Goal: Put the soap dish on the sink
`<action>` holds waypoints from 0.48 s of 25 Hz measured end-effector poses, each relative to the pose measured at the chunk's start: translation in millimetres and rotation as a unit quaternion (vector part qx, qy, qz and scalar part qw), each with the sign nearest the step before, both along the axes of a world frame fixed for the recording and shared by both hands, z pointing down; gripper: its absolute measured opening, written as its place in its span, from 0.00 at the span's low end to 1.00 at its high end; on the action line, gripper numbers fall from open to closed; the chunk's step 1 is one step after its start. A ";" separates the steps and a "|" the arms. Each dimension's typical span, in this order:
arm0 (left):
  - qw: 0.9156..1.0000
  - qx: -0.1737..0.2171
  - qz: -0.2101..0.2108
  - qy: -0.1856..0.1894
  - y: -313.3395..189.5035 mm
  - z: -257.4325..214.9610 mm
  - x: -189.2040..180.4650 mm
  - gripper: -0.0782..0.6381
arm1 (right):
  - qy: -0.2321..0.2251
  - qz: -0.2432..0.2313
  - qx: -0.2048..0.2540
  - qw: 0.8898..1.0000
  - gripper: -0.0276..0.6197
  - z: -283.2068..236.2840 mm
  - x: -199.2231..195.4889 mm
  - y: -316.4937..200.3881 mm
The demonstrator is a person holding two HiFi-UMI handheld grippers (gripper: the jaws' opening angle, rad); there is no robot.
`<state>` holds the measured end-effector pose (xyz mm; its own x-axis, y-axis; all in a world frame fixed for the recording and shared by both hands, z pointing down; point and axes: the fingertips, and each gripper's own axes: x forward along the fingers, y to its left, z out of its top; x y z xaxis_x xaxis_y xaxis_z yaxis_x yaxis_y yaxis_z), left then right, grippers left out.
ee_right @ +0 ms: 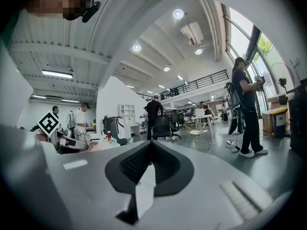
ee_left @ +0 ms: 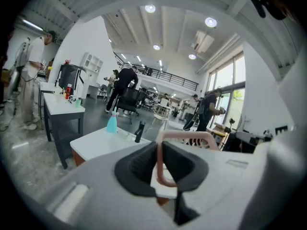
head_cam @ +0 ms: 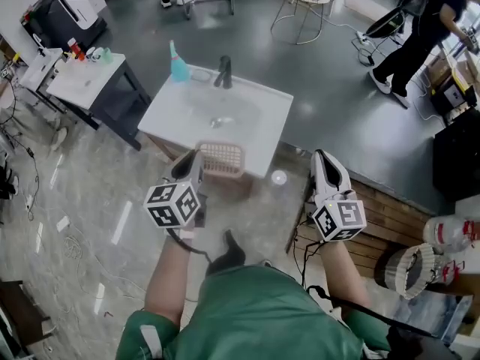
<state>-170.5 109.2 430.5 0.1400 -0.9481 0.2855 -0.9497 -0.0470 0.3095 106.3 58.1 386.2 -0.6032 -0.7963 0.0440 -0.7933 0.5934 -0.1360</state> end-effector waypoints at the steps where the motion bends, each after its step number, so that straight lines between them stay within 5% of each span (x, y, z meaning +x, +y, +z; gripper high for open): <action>1: 1.000 0.000 0.003 0.001 -5.6 0.7 -7.2 0.16 | 0.001 0.003 0.000 1.000 0.05 -0.3 -6.8 -4.9; 12: 0.999 0.003 0.039 0.018 -54.2 6.7 -57.6 0.16 | 0.015 0.034 0.001 0.999 0.05 -3.8 -59.0 -33.7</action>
<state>-228.1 55.0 437.2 0.2230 -0.9355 0.2740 -0.9316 -0.1217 0.3425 47.3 24.4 382.4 -0.5456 -0.8359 0.0608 -0.8360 0.5376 -0.1101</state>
